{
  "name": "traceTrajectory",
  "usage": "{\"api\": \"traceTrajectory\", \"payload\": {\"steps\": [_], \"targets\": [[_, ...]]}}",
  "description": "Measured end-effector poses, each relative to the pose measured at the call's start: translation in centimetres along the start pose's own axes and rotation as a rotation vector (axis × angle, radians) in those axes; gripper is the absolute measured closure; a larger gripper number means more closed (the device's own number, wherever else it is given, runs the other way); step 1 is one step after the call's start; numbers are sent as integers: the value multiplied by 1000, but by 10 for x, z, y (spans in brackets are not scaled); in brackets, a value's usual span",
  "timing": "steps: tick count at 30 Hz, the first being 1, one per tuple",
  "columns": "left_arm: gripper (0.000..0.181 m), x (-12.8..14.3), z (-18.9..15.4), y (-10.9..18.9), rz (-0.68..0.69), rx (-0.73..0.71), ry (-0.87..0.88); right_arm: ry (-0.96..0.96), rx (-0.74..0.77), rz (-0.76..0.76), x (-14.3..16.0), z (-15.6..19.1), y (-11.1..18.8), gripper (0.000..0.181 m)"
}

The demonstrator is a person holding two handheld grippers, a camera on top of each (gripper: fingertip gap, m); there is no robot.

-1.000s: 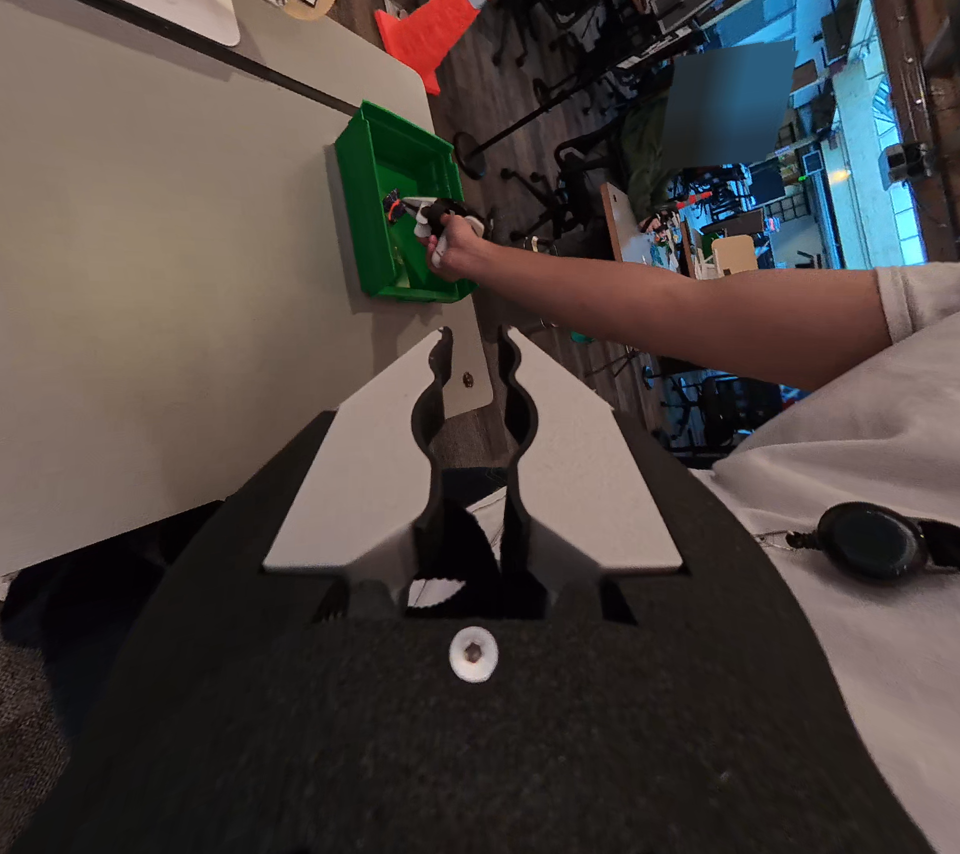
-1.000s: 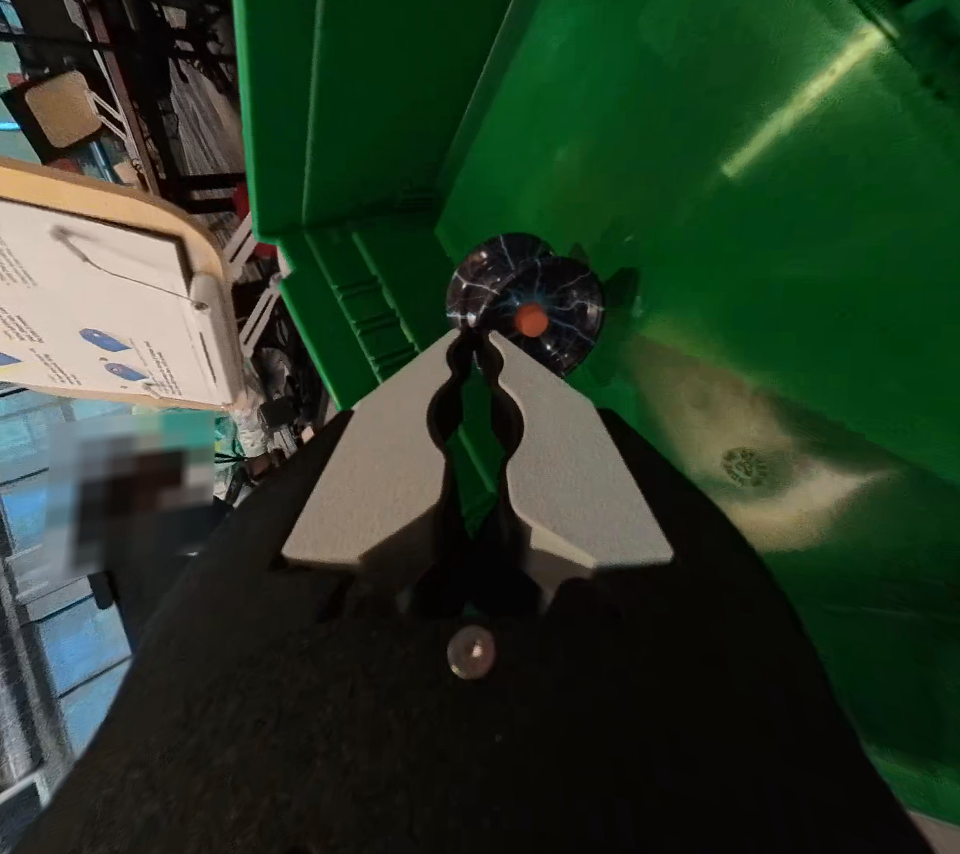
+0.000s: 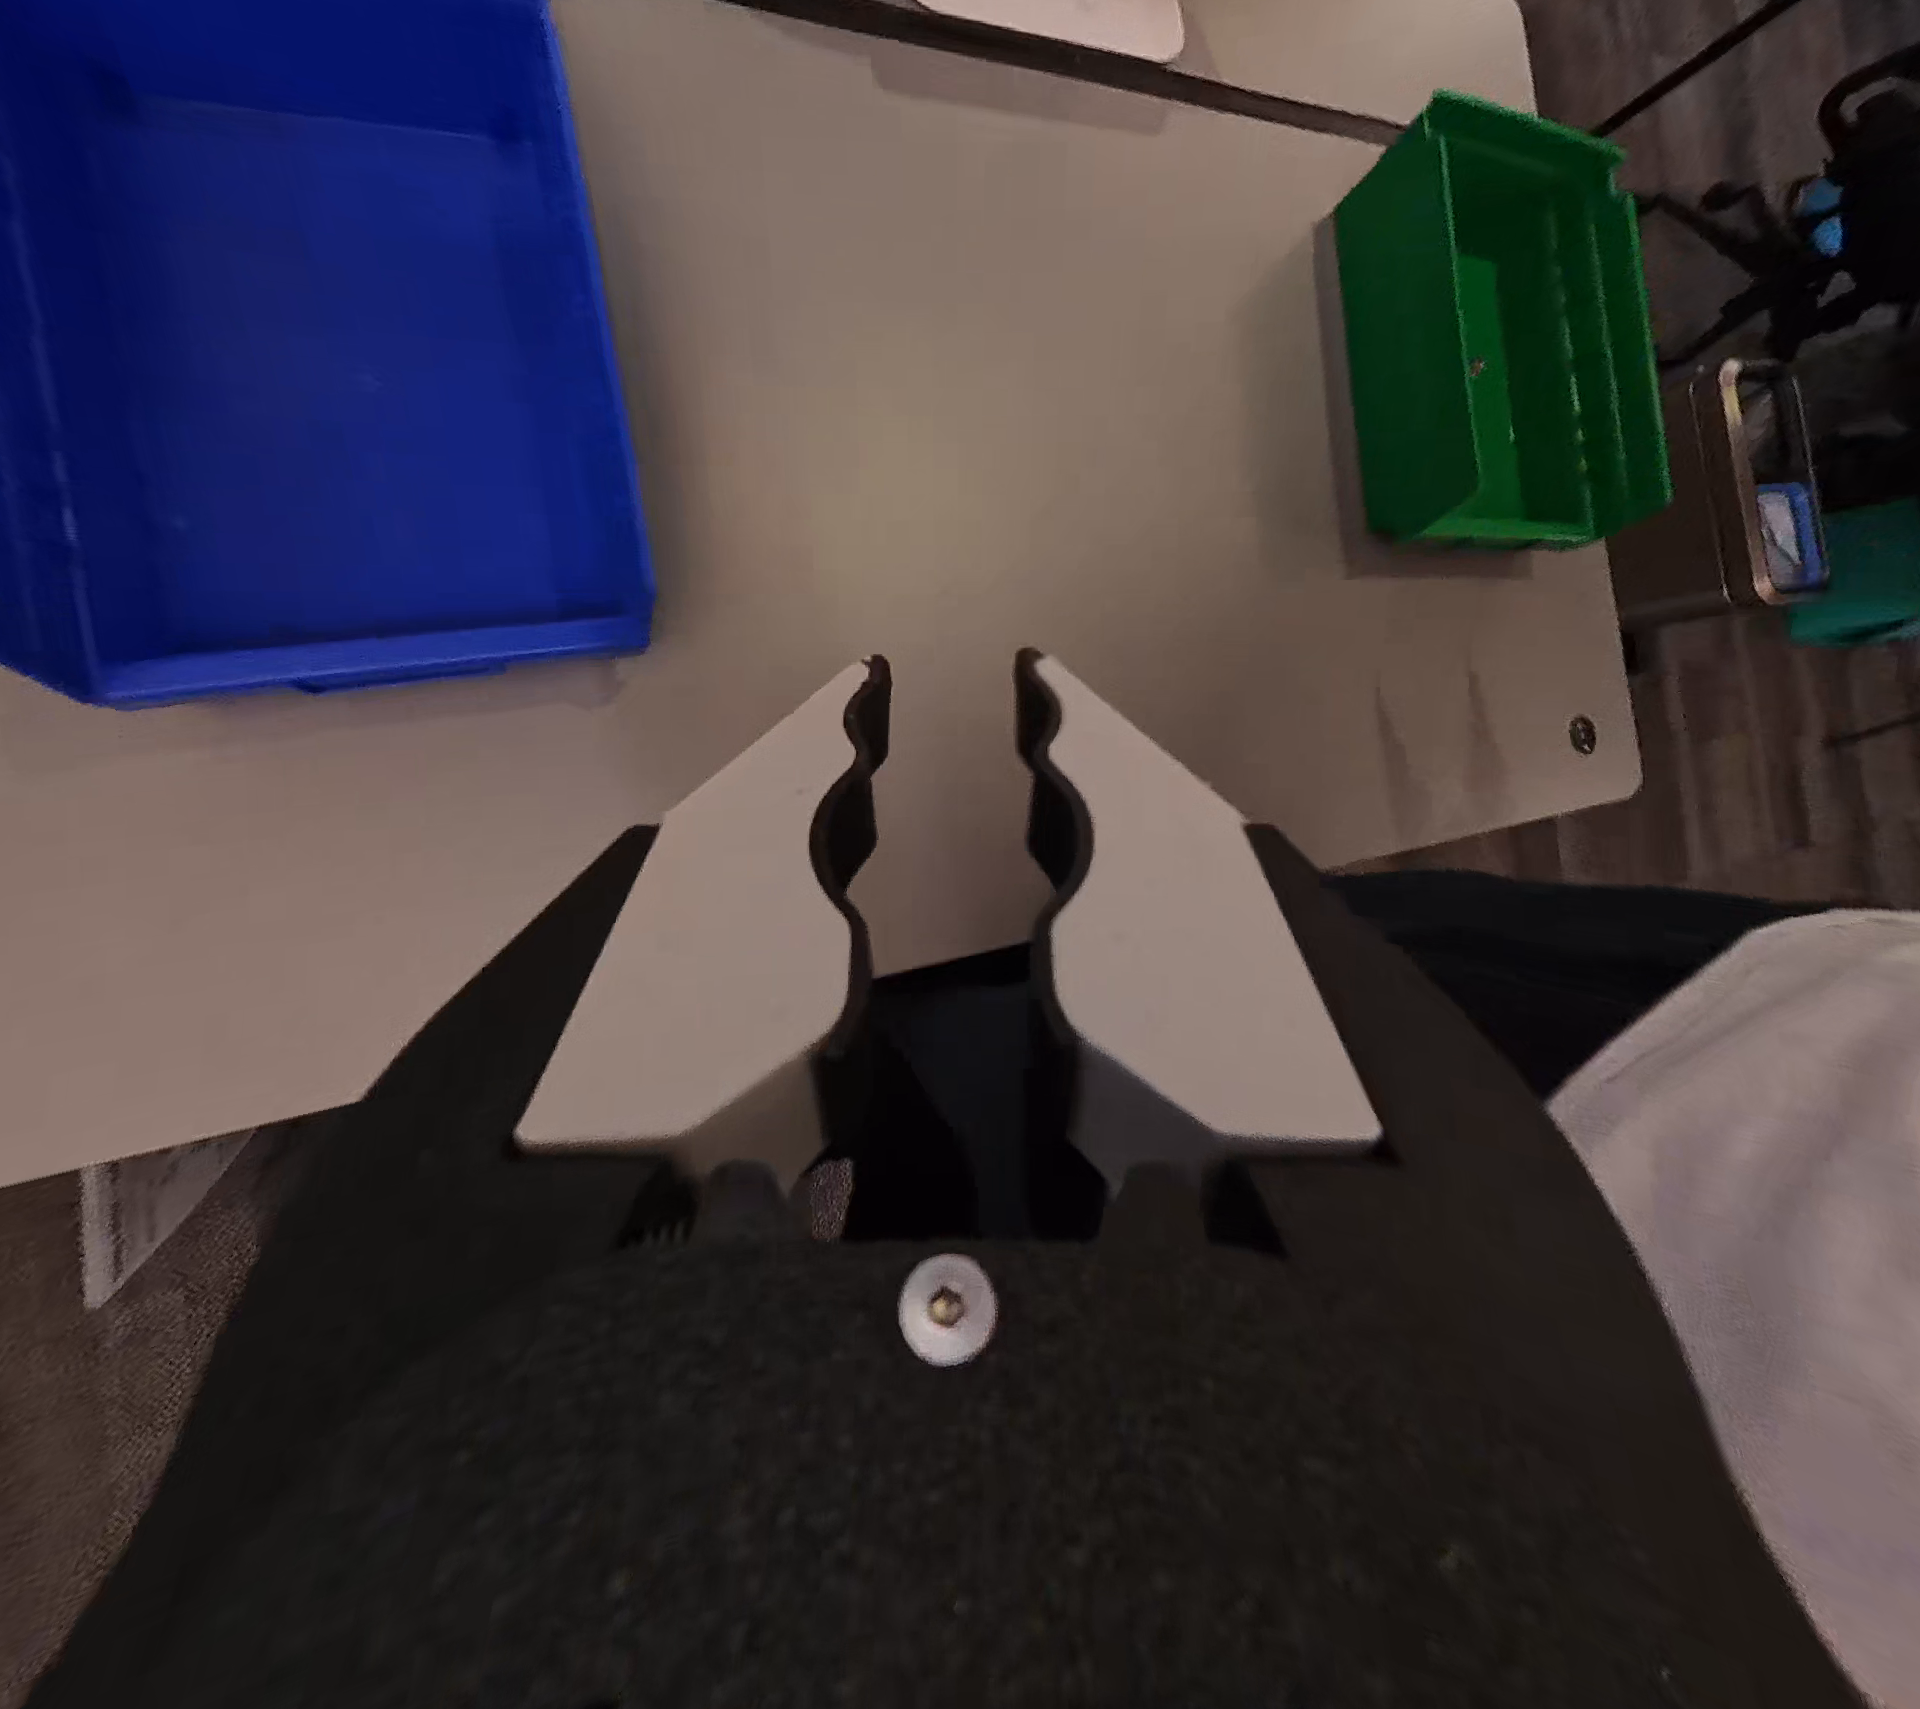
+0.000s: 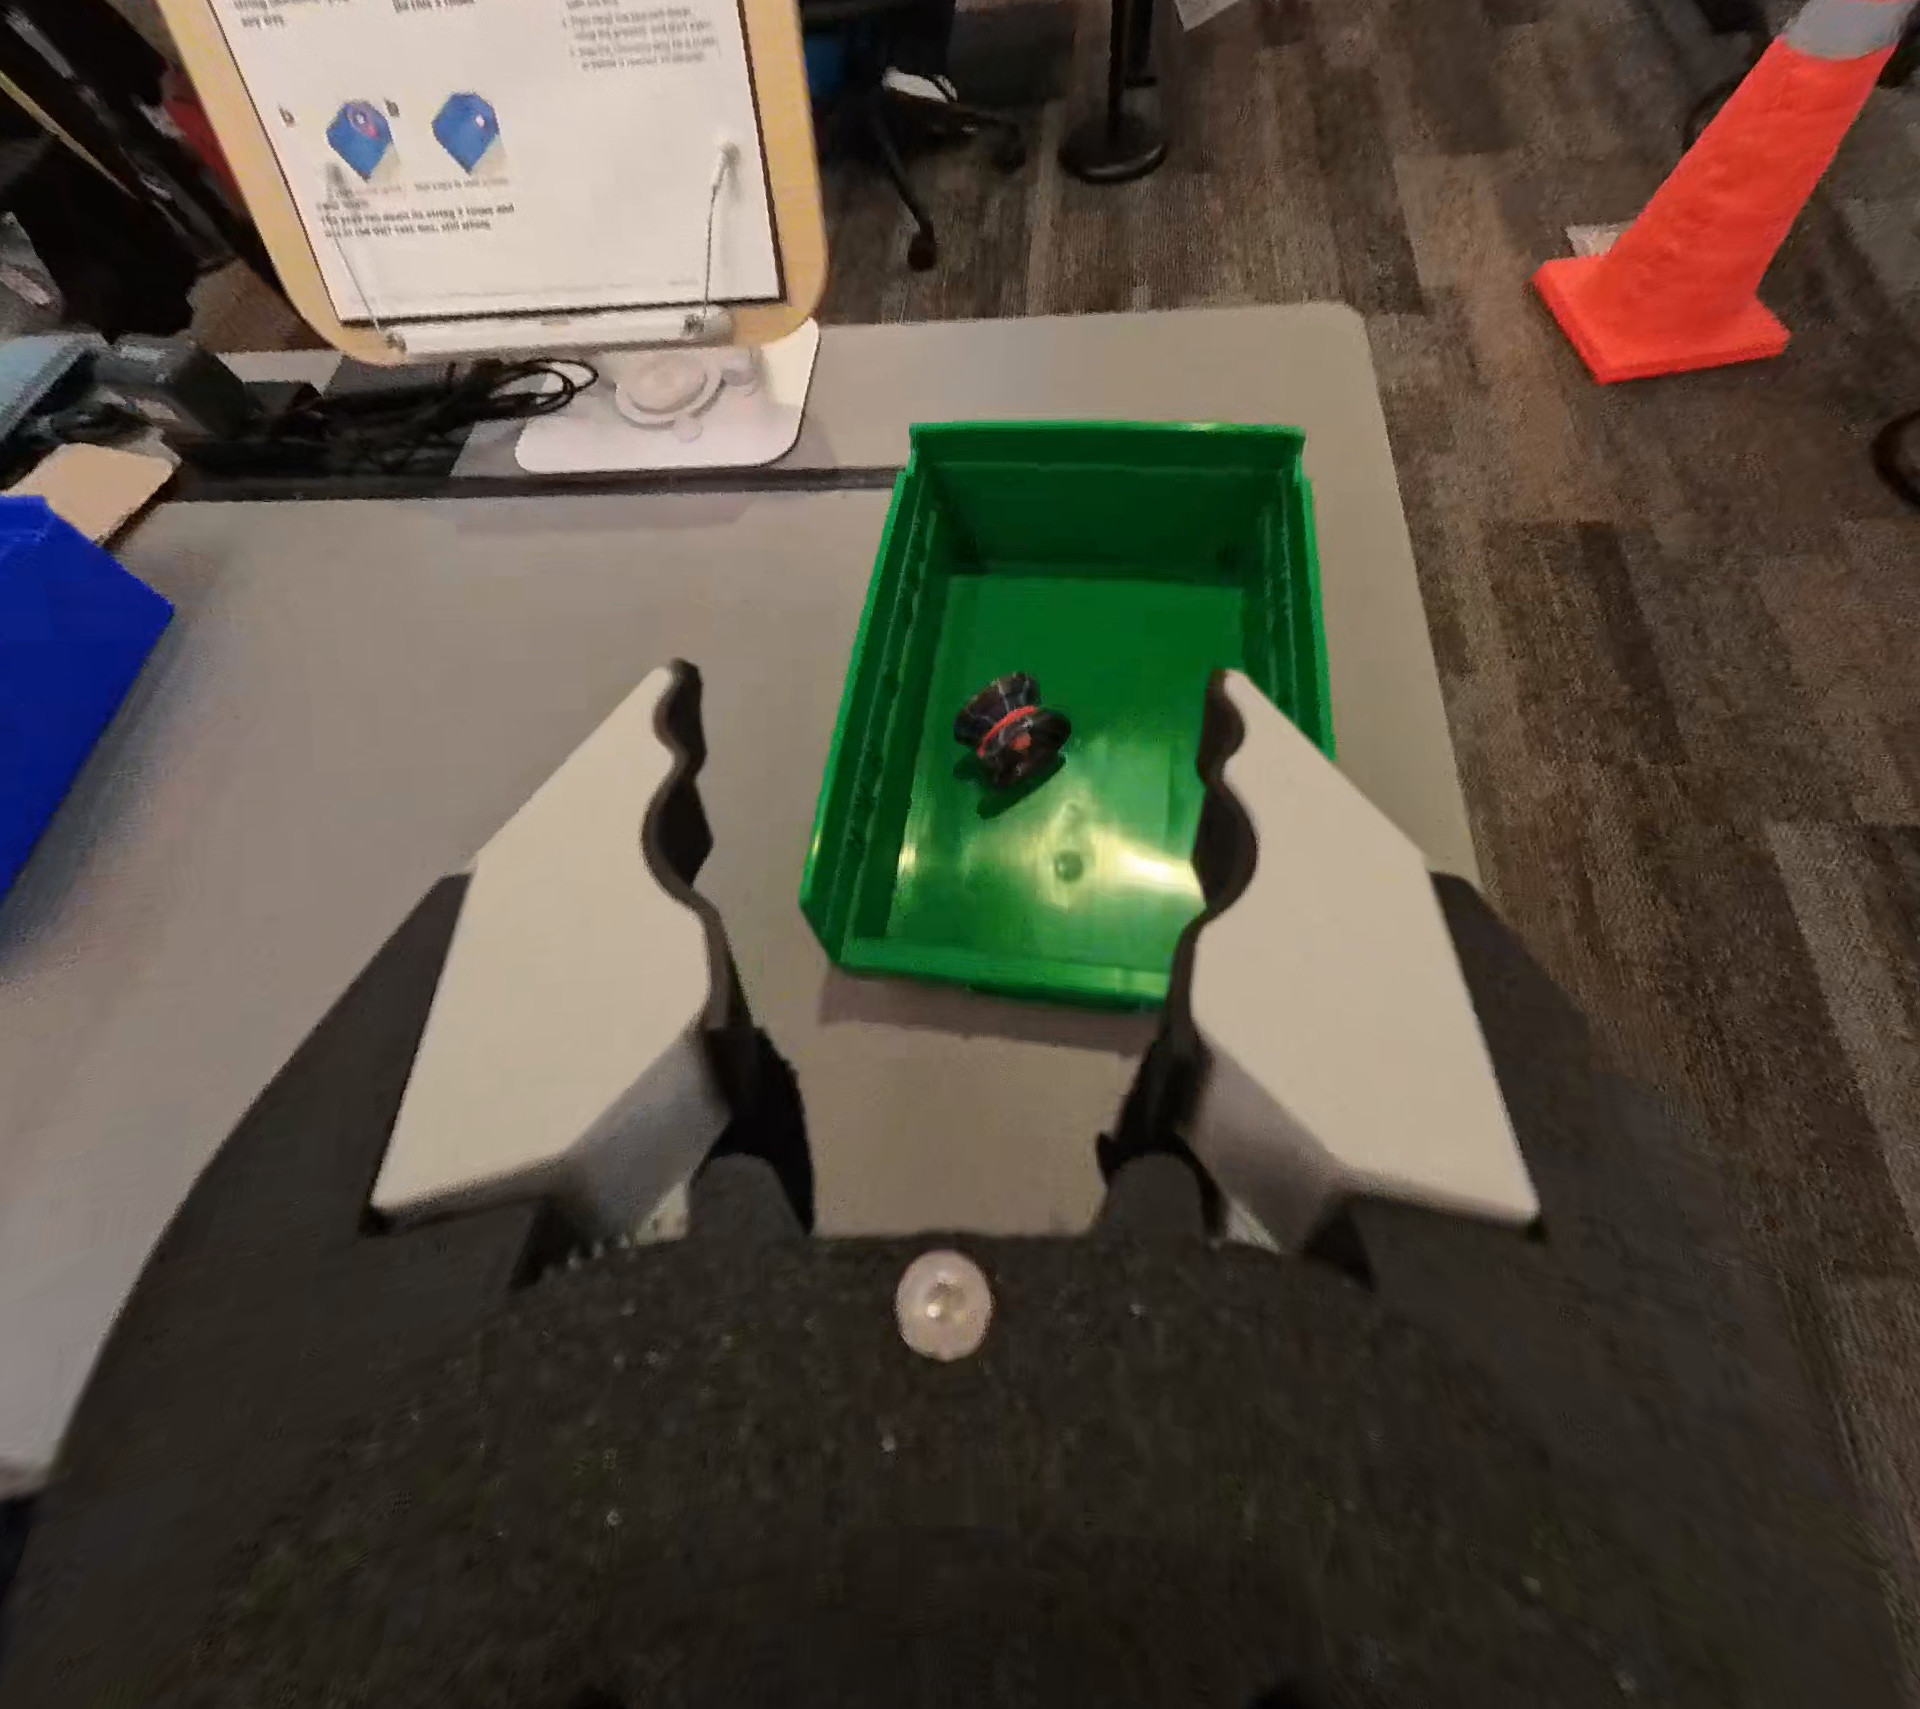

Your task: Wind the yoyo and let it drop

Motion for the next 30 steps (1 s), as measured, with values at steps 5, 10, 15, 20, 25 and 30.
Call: {"api": "traceTrajectory", "payload": {"steps": [5,10,15,20,25,30], "targets": [[148,25,49,-17,14,-110,22,-120,-55,91,27,18,22,89],[155,24,76,-11,-90,-223,-50,51,118,-95,3,18,58,100],[172,21,79,-11,-94,-170,-31,-22,18,-58,18,39,55,99],[178,32,79,-15,-21,-126,-28,-16,79,58,47,42,52,117],[163,46,85,-16,67,-175,-46,-11,-24,142,67,59,53,117],[149,49,90,-16,64,-199,13,-79,-22,172,71,56,58,121]]}}
Point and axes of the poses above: each gripper's, where its closed fingertips meet, y back along the fingers, x out of its underside, z = x × y across the jaws, the point moved 3 cm from there along y, back along the fingers, and after that the axes turned 2 degrees about y, right-handed, at the moved point
